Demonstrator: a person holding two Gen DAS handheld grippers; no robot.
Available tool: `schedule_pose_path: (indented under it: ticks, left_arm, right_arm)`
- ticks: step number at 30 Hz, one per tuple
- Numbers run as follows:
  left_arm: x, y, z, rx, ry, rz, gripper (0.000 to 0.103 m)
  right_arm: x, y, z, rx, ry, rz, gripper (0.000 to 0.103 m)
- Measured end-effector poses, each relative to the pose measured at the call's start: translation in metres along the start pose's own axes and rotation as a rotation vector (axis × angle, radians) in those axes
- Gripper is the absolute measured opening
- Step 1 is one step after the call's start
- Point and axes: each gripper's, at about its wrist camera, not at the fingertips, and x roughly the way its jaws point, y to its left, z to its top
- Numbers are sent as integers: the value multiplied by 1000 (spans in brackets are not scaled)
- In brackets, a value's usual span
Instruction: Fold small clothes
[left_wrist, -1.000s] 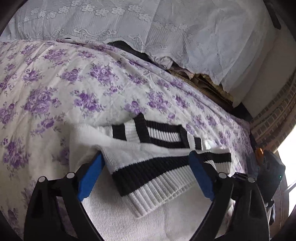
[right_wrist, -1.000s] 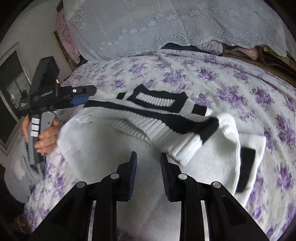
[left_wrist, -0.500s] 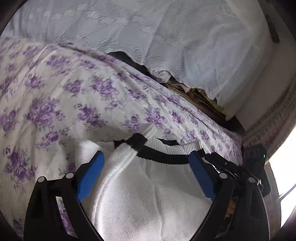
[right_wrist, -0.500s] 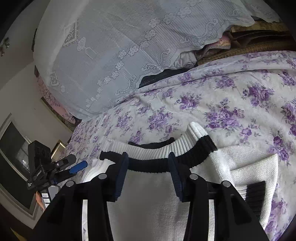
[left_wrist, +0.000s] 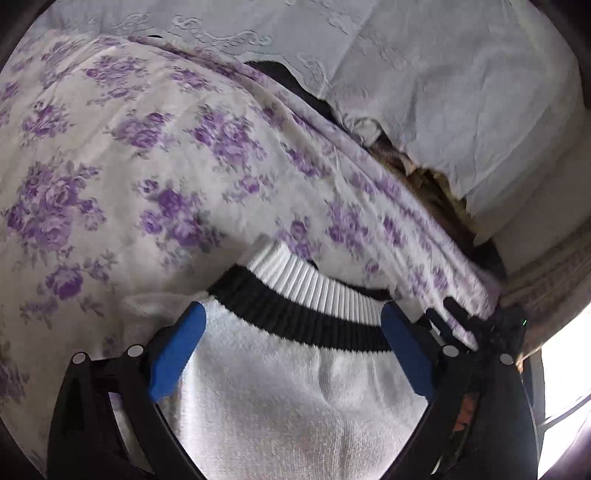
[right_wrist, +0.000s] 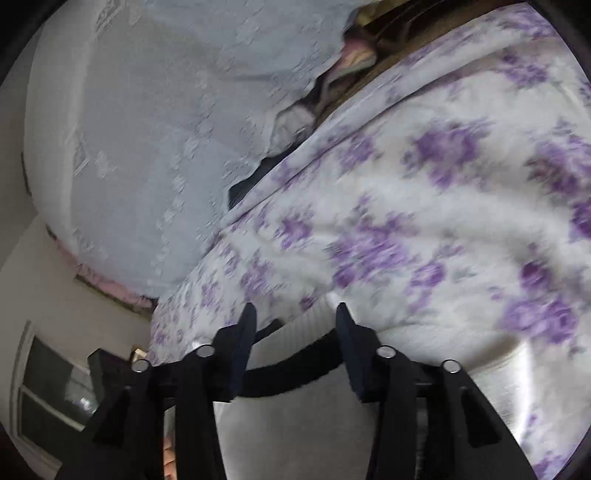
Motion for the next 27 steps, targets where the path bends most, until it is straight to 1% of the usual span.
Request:
schedule_pose_path:
  ticks: [1,2,3,4,5,6,7,9,11,13,14,15,16,17,18,19,21,22,23,24,25,26,27]
  left_arm:
    - [0,10,2,-52,4,-45,92]
    - [-2,17,3,-92,-9,-72,87]
    - [-8,18,2,-105,-30,-78,85]
    - [-14,14,1,-88,-50,-64,85]
    - [-20,7,-1,-58,-76,-25,85]
    - [-27,-6,-5,-1,-105,14,86]
    - [-33,-19,-9,57,-113,17,86]
    - [-39,-39,-21,149,-86,-16,89]
    - [-36,-50,-35,211,-39,-6,91]
    - [-27,-55,-50,261,7,68,91]
    - [-24,-55,-56,271,21,103,91]
    - [-19,-53,-60,273,34,160,91]
    - [-14,-48,-63,270,42,229,91]
    - [-11,-44,-67,275,47,264,91]
    - [-9,-45,-70,300,42,287,91]
    - [-9,-50,-75,331,24,331,91]
    - [-13,-58,-87,368,-22,434,94]
    - [-15,-61,-93,378,-37,456,94]
    - [-18,-63,-98,385,-47,469,94]
    - [-23,-65,-104,389,-62,481,94]
    - [-29,-67,-109,386,-76,486,94]
    - [-36,-68,-114,376,-94,487,94]
    - [-42,-67,-118,366,-107,486,94]
  right_arm:
    - [-2,-8,1,49,-8,29,52]
    - [-5,-11,0,77,-16,66,52]
    - [-11,-8,-1,68,-38,78,53]
    - [-18,0,-4,31,-58,78,53]
    - [-24,12,-7,-24,-62,83,53]
    - [-29,27,-12,-91,-59,94,53]
    - [-33,45,-20,-160,-47,117,53]
    - [-34,69,-33,-240,8,160,53]
    - [-26,84,-51,-276,89,185,54]
    - [-15,87,-70,-288,166,177,56]
    - [-11,84,-78,-292,196,156,58]
    - [-8,80,-83,-300,212,118,57]
    - [-7,74,-87,-309,216,85,53]
    - [-8,72,-87,-313,210,91,46]
    - [-11,69,-85,-309,194,86,45]
    - [-18,66,-81,-302,160,64,45]
    - [-31,56,-78,-296,82,-12,44]
    - [-37,50,-77,-287,60,-25,41]
    - [-44,44,-77,-269,52,-14,37]
    - [-48,42,-78,-262,39,-18,38]
    - [-56,42,-81,-270,14,-53,42]
    - [-64,43,-84,-284,-11,-95,48]
    - [-69,41,-85,-289,-21,-95,48]
